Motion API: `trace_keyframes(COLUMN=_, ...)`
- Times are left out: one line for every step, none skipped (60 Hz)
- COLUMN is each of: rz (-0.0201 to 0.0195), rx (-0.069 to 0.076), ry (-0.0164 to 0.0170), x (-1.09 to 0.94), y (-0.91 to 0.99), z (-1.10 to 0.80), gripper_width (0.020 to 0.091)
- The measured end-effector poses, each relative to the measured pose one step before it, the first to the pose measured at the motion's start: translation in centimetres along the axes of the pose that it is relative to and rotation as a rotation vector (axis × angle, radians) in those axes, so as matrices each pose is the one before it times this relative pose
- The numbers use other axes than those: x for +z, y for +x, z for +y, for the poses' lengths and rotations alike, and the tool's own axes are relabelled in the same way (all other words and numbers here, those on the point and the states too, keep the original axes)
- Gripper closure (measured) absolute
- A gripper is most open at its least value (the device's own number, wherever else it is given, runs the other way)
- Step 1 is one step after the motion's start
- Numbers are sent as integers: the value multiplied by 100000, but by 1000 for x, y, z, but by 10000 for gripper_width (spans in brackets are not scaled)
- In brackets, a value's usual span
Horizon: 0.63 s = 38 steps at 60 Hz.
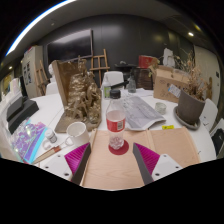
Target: Pour water
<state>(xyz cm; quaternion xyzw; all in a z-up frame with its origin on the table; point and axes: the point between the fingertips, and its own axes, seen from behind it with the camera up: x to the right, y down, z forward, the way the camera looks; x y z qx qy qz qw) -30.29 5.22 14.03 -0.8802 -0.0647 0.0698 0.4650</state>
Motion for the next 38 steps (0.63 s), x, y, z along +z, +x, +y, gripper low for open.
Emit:
trace_keyframes(rz=140, rx=-76, ry=-139, x=-1113, y=-413, z=107, gripper_width=249)
trace_keyframes(rz=287, rx=-196, ry=-101, x=-1103, y=-375, z=120, gripper_width=250)
trace_keyframes(rz=524, rx=-237, ry=-60, x=-1100, y=-368, z=134, gripper_width=247)
trace_keyframes(rz=691, rx=-222, ry=-197, x=-1072, y=-250, z=63, gripper_width=246)
trace_keyframes(rz=666, rx=-130, ry=-362, x=-1063, y=-233, z=86, gripper_width=247)
trace_keyframes(rz=1125, rx=-364, ry=132, x=-962, y=-484, z=303, gripper_width=247)
trace_keyframes(rz=773, rx=-588, ry=-142, x=-945, y=-330, z=208, gripper_width=248)
trace_keyframes(rz=800, rx=-742, ry=-174, x=-936, y=-326, z=211, gripper_width=246)
trace_keyframes(rz=907, rx=-703, ry=-191, x=-879, y=-265, z=211, gripper_width=243)
trace_keyframes(rz=975, rx=-629, ry=-153, x=-838, y=-269, z=225, gripper_width=246)
trace_keyframes(rz=984, rx=-610, ry=-80, x=-819, y=-253, z=222, gripper_width=244)
trace_keyframes(rz=1031, rx=-586, ry=-24, x=-754, y=-207, z=210, gripper_width=245)
trace_keyframes(rz=639, rx=-488, ry=-143, x=-790, y=-48, z=152, gripper_width=248)
trace_keyframes(rz=730, rx=-458, ry=-65, x=-709, y=-158, z=188, gripper_width=248)
trace_keyframes(rz=636, rx=-570, ry=43, x=-584, y=-282, z=273, gripper_width=246)
trace_keyframes(rz=322, rx=-744, ry=219, x=-581, y=-330, z=133, gripper_width=247)
trace_keyframes(rz=258, rx=-798, ry=353, x=-503, y=-315, z=96, gripper_width=248)
trace_keyframes(rz=368, rx=-763, ry=412, x=-471, y=-230, z=95, gripper_width=247)
trace_keyframes(rz=521, rx=-578, ry=339, x=-419, y=-179, z=76, gripper_width=247)
trace_keyframes(rz=445, rx=-500, ry=208, x=-406, y=-175, z=87, gripper_width=248)
trace_keyframes(rz=241, rx=-557, ry=73, x=-359, y=-202, z=130, gripper_width=248)
trace_keyframes(rz=-95, rx=-570, ry=-28, x=-338, y=-103, z=32, gripper_width=246)
trace_keyframes(rz=51, rx=-596, ry=-31, x=-277, y=-203, z=106, gripper_width=246)
trace_keyframes(rz=9, rx=-600, ry=-81, x=-232, y=-224, z=79, gripper_width=248)
trace_keyframes(rz=-96, rx=-657, ry=-36, x=-258, y=-212, z=59, gripper_width=248)
trace_keyframes(rz=-346, rx=-245, ry=-35, x=-201, y=-202, z=39, gripper_width=248)
trace_keyframes(rz=-627, rx=433, ry=-21, x=-167, y=-221, z=71, gripper_width=249)
trace_keyframes(rz=-605, rx=886, ry=114, x=-138, y=-202, z=18, gripper_width=250)
trace_keyframes(rz=-400, rx=907, ry=119, x=-100, y=-140, z=9, gripper_width=251)
trace_keyframes(rz=-115, rx=607, ry=10, x=-93, y=-97, z=6, gripper_width=249)
trace_keyframes(rz=317, rx=332, ry=-46, x=-82, y=-1, z=32, gripper_width=250)
trace_keyframes(rz=740, rx=120, ry=48, x=-78, y=78, z=-5, gripper_width=249)
trace_keyframes(rz=984, rx=8, ry=88, x=-64, y=154, z=4, gripper_width=247)
trace_keyframes(rz=949, rx=-127, ry=-41, x=-48, y=176, z=-8, gripper_width=250)
trace_keyframes(rz=667, rx=-197, ry=-189, x=-14, y=145, z=-1, gripper_width=250)
trace_keyframes(rz=246, rx=-232, ry=-213, x=2, y=86, z=-4, gripper_width=249)
trace_keyframes(rz=-68, rx=-198, ry=-124, x=-9, y=42, z=-62, gripper_width=249)
trace_keyframes(rz=-207, rx=-121, ry=30, x=22, y=6, z=-92, gripper_width=251)
